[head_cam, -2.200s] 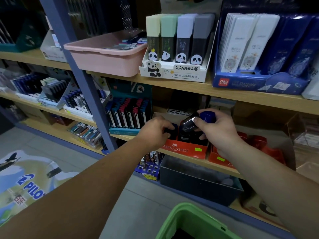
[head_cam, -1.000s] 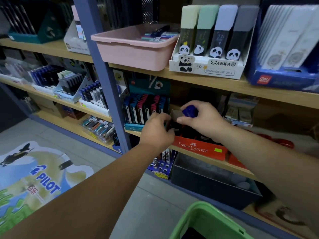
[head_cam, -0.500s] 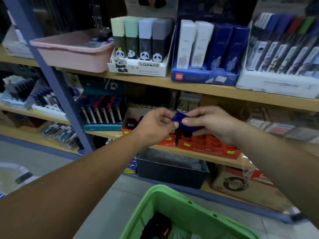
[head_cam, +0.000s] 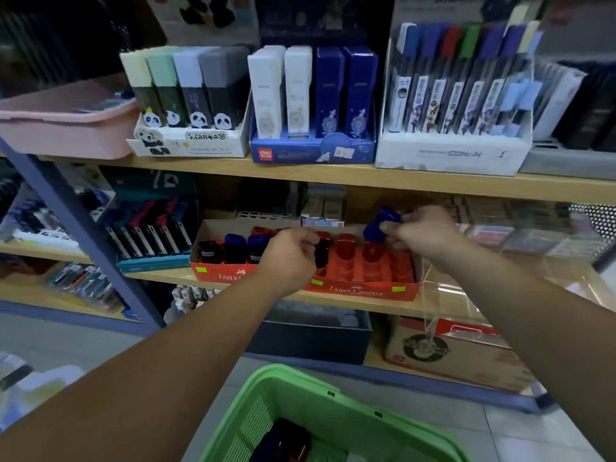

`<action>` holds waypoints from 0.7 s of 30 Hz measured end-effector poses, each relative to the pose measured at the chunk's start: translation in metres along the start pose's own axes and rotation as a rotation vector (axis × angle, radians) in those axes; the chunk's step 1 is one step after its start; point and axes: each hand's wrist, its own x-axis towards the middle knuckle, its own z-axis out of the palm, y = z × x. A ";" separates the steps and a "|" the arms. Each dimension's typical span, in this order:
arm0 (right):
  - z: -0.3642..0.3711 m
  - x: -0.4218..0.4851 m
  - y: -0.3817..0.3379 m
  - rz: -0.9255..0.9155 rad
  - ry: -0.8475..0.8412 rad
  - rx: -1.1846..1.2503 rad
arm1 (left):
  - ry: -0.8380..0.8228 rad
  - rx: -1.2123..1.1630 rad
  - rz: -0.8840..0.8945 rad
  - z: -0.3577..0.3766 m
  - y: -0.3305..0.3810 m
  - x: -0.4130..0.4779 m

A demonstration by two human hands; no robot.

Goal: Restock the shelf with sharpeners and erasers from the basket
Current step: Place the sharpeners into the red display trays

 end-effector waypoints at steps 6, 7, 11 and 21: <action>0.007 0.006 0.000 -0.025 0.010 0.017 | 0.060 0.053 -0.015 -0.004 -0.019 0.000; 0.011 0.004 -0.003 -0.066 -0.026 -0.002 | 0.063 0.070 -0.023 -0.004 -0.020 -0.001; 0.037 -0.012 -0.014 -0.241 -0.184 -0.051 | 0.017 0.086 -0.043 -0.005 -0.021 -0.006; 0.062 -0.026 -0.029 -0.365 -0.139 -0.091 | -0.045 -0.036 -0.080 -0.017 -0.026 -0.013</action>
